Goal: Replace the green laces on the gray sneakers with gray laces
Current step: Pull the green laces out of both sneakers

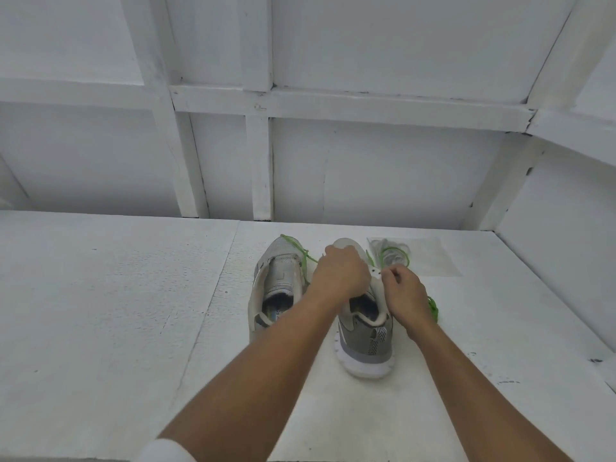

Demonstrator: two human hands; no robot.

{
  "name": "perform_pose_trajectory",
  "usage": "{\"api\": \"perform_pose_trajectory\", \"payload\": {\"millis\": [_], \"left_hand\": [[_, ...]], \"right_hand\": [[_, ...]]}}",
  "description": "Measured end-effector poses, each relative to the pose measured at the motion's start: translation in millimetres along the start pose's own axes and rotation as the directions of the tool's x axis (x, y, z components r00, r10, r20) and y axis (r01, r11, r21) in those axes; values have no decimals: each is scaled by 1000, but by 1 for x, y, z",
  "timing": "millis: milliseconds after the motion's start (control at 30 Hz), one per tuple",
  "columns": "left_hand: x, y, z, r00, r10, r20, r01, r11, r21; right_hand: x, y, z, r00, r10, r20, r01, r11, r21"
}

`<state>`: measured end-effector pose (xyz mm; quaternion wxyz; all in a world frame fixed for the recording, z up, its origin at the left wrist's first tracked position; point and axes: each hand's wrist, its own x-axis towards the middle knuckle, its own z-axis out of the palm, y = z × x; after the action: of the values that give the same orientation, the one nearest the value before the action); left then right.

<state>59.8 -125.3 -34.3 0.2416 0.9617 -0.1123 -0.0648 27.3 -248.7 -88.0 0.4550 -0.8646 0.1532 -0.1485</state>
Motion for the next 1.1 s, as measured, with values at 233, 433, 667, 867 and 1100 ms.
{"api": "perform_pose_trajectory", "payload": {"millis": [233,433,667,867,1100], "left_hand": [[0,-12,16,997,-57,-48,53,995,-85],[0,-16,23,984,-118,-137,78,960,-268],[1,-21,29,950,-274,-150,152,824,-546],[5,-25,32,937,-326,-126,186,771,-610],[12,-27,34,929,-362,-80,227,726,-649]], "right_hand": [[20,-23,-15,978,-13,207,44,988,-147],[43,-46,-7,917,-134,375,282,884,-374],[54,-63,11,864,-157,478,438,701,-562],[52,-63,24,856,-226,465,496,614,-614],[53,-62,32,843,-263,469,532,536,-655]]}}
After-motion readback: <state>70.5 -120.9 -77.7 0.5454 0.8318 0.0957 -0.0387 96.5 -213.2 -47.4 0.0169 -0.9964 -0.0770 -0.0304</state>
